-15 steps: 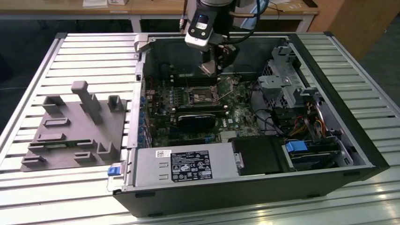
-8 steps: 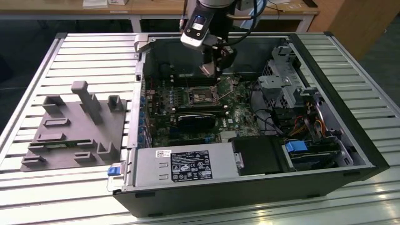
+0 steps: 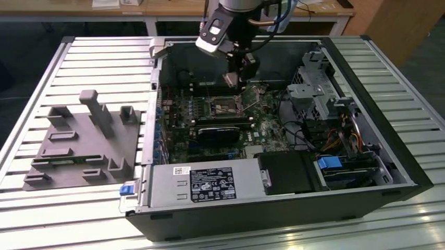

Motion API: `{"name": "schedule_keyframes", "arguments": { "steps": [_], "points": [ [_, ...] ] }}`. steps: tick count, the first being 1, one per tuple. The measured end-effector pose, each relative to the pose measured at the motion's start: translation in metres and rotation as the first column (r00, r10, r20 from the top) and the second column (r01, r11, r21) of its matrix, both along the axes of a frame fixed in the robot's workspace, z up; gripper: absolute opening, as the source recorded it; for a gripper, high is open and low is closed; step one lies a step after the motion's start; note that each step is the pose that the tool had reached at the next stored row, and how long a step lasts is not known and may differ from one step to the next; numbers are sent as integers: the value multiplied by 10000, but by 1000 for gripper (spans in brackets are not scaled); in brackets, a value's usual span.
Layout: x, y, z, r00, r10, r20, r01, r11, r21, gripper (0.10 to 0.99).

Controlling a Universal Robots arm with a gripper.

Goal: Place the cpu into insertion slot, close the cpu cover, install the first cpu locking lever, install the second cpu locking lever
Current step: 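Place the cpu into insertion slot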

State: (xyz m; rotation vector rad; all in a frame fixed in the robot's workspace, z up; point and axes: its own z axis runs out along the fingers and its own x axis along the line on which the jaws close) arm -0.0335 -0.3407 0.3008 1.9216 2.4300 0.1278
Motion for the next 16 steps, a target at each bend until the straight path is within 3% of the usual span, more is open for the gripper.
{"name": "schedule_keyframes", "arguments": {
  "steps": [4, 8, 16],
  "points": [
    [0, 0, -29, 9973, -735, 1, 735, 9973, 1, 537],
    [-5, 1, -63, 9907, -1364, 0, 1364, 9907, 1, 537],
    [-61, 27, -151, 9786, -2057, 2, 2057, 9786, 1, 537]
  ]
}}
